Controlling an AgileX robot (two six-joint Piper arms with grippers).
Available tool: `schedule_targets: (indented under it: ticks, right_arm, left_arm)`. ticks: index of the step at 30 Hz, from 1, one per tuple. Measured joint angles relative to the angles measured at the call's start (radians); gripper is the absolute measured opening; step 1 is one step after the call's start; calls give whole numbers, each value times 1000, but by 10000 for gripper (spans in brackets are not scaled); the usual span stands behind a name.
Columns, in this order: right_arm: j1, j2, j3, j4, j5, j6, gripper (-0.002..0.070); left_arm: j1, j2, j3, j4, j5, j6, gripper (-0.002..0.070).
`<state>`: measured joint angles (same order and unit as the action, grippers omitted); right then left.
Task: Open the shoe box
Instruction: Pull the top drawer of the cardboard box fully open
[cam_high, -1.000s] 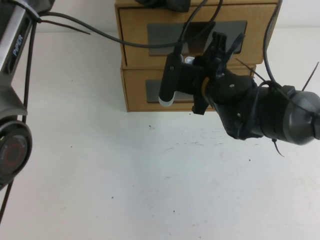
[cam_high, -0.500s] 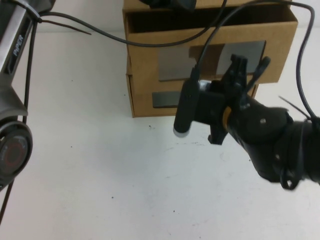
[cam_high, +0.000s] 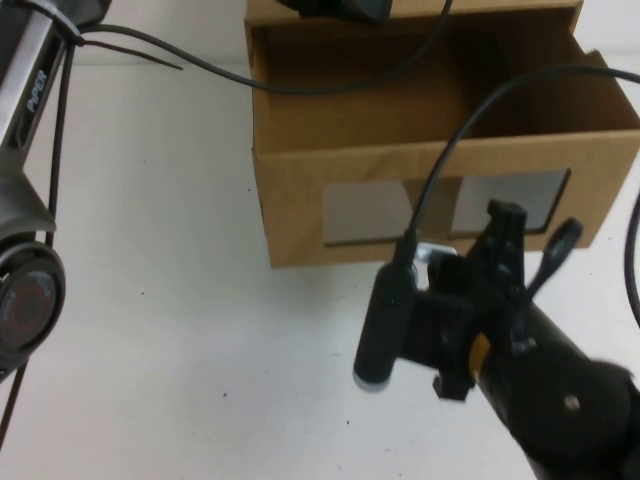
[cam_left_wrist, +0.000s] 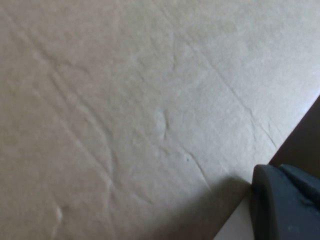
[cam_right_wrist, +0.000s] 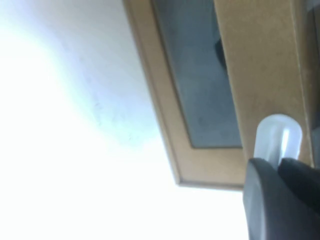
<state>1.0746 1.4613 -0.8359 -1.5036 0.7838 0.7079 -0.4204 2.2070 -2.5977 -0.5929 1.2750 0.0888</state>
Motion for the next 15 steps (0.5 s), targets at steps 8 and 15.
schedule_targets:
  ticks: [8,15]
  right_arm:
    - [163,-119,68,154,122,-17,5]
    - [276,-162,97,249,217,-29,5]
  left_arm:
    - [0,0,0,-17,-2,0,-4]
    - [0,0,0,-17,-2,-1,-4]
